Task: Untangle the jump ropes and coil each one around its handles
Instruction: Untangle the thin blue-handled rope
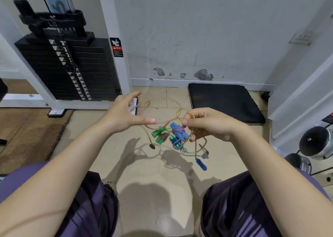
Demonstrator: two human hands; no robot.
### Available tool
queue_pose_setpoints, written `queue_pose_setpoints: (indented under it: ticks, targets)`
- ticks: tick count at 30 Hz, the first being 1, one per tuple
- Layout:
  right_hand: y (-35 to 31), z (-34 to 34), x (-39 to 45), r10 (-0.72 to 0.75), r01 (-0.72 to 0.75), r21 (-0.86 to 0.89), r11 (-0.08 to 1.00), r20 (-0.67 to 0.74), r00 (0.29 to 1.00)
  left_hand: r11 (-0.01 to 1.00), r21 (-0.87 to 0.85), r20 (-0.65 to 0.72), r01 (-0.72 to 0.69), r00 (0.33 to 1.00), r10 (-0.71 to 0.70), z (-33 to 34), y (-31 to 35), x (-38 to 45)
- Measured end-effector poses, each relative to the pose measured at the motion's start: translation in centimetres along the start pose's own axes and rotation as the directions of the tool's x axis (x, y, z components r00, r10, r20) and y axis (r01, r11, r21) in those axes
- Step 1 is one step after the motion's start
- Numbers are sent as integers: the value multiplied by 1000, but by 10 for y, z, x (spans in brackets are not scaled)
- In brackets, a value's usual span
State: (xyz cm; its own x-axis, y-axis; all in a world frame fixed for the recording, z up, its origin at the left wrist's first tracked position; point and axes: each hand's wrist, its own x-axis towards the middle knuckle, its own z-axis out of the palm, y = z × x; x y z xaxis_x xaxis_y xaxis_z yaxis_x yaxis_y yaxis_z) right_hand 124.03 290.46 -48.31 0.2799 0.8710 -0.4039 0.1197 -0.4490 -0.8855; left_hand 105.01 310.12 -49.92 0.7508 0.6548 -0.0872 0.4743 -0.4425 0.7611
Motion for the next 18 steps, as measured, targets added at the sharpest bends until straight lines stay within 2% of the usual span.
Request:
queue_pose_setpoints:
  ticks: [2,4,6,9,13,16,18]
  targets:
    - [-4,7,-1,-6,0,76,997,70,998,990,40,78,-135,988,132,9,5,-5]
    - [-7,17,-2,-13,-17,181,983,165,986,966,-75,165,-247,952,257,23,14,-12]
    - [-9,24,-3,-44,-24,265,964,247,968,945,-193,217,-265,927,305,39,19,-18]
    - [-9,27,-1,-91,-1,305,952,288,953,942,-261,168,-211,951,260,47,20,-17]
    - [-6,21,1,-98,35,283,958,213,972,952,-284,120,-111,981,150,32,18,-8]
    - [-4,13,2,-88,71,136,988,118,989,945,-318,74,-70,992,98,20,16,-6]
    - [-3,10,2,-84,86,-7,996,133,987,938,-341,52,-55,996,77,15,14,-5]
